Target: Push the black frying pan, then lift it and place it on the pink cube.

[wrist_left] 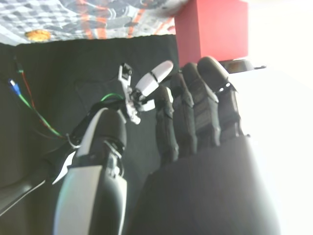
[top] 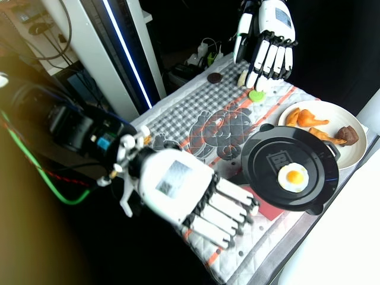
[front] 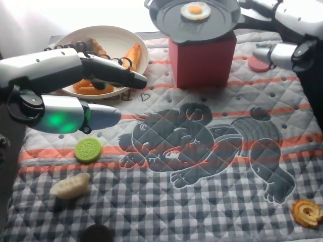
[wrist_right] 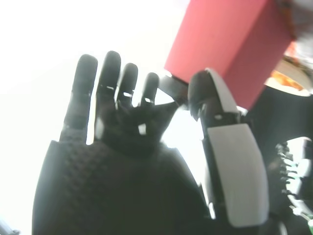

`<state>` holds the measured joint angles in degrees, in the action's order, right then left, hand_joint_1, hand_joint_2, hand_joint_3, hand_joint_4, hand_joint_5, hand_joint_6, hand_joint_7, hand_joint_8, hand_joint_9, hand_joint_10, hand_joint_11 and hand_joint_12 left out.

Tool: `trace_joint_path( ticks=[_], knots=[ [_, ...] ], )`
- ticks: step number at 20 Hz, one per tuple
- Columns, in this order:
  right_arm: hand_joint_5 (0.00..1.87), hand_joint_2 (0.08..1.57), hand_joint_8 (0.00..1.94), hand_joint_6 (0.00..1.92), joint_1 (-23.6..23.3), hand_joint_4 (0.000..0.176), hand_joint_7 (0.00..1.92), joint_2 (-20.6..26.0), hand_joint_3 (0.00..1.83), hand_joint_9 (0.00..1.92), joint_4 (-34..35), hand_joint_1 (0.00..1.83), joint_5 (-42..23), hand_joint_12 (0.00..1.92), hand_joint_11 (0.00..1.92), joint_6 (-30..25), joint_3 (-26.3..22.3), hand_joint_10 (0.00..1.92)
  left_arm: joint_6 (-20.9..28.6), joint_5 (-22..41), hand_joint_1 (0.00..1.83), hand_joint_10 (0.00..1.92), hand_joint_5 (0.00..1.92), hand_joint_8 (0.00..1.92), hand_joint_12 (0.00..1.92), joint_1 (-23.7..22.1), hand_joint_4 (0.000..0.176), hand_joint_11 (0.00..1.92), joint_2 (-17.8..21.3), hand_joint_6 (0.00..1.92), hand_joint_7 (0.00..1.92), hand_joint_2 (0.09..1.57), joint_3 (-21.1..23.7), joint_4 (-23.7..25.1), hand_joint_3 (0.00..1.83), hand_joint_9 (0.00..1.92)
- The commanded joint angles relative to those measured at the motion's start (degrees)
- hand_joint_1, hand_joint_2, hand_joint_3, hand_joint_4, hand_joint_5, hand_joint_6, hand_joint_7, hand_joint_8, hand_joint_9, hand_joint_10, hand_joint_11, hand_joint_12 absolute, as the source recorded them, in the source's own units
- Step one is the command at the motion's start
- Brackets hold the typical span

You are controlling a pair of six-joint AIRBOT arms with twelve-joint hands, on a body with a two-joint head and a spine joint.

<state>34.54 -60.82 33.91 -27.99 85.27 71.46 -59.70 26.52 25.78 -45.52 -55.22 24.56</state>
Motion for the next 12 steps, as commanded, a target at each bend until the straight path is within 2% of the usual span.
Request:
trace_joint_path(
  ticks=[1,2,5,6,7,8,9,10,11,12],
  knots=[
    [0.0,1.17,0.01,0.0,-0.25,0.118,0.0,0.95,0.0,0.01,-1.22,0.59,-6.54,0.05,0.0,0.16,-0.48,0.05,0.56,6.04,0.65,0.5,0.48,0.0,1.37,-0.42,0.037,0.0,0.55,0.01,0.42,1.32,-0.16,-1.61,0.0,0.22],
    [0.0,1.12,0.0,0.0,0.32,0.125,0.0,2.36,0.0,0.0,-1.85,0.58,-7.4,0.01,0.0,0.16,-2.04,0.01,0.56,6.07,0.61,0.48,0.47,0.0,1.29,-0.32,0.055,0.0,0.63,0.01,0.4,1.33,-0.13,-1.7,0.0,0.21],
    [0.0,1.09,0.0,0.0,1.29,0.131,0.0,7.02,0.0,0.0,-4.67,0.5,-10.78,0.0,0.0,0.16,-7.26,0.0,0.56,6.63,0.67,0.48,0.46,0.0,1.28,0.31,0.048,0.0,1.07,0.01,0.4,1.31,0.11,-2.31,0.0,0.21],
    [0.0,1.09,0.0,0.0,1.69,0.12,0.0,8.66,0.0,0.0,-5.64,0.49,-12.34,0.0,0.0,0.16,-9.12,0.0,0.56,7.01,0.68,0.48,0.46,0.0,1.29,0.67,0.046,0.0,1.31,0.01,0.4,1.3,0.23,-2.65,0.0,0.2],
    [0.0,1.08,0.0,0.0,2.15,0.096,0.0,10.36,0.0,0.0,-6.62,0.47,-13.67,0.0,0.0,0.16,-11.03,0.0,0.55,7.4,0.62,0.48,0.45,0.0,1.29,1.06,0.049,0.0,1.57,0.0,0.39,1.31,0.38,-3.04,0.0,0.19],
    [0.0,1.08,0.0,0.0,2.77,0.086,0.0,12.29,0.0,0.0,-7.43,0.46,-15.32,0.0,0.0,0.16,-13.04,0.0,0.55,7.97,0.61,0.49,0.46,0.0,1.29,1.56,0.047,0.0,1.94,0.0,0.4,1.31,0.54,-3.55,0.0,0.19],
    [0.0,1.08,0.0,0.0,3.37,0.127,0.0,13.9,0.0,0.0,-8.25,0.45,-16.79,0.0,0.0,0.15,-14.78,0.0,0.54,8.55,0.57,0.5,0.46,0.01,1.31,2.05,0.035,0.0,2.25,0.0,0.4,1.32,0.64,-4.12,0.0,0.19],
    [0.0,1.07,0.0,0.0,4.28,0.143,0.0,16.13,0.0,0.0,-9.47,0.42,-19.0,0.0,0.0,0.15,-17.27,0.0,0.54,9.19,0.56,0.49,0.46,0.01,1.33,2.57,0.029,0.0,2.64,0.0,0.41,1.33,0.73,-4.79,0.0,0.19],
    [0.0,1.04,0.0,0.0,4.87,0.131,0.0,17.34,0.0,0.0,-10.06,0.42,-20.23,0.0,0.0,0.12,-18.52,0.0,0.54,9.68,0.55,0.49,0.46,0.01,1.39,2.87,0.017,0.0,2.88,0.0,0.41,1.33,0.8,-5.17,0.01,0.19],
    [0.0,1.05,0.0,0.0,6.04,0.117,0.0,19.25,0.0,0.0,-10.89,0.39,-22.32,0.0,0.0,0.08,-20.49,0.0,0.54,10.33,0.57,0.47,0.46,0.0,1.37,3.37,0.014,0.0,3.26,0.0,0.41,1.32,0.89,-5.71,0.0,0.18]
  ],
)
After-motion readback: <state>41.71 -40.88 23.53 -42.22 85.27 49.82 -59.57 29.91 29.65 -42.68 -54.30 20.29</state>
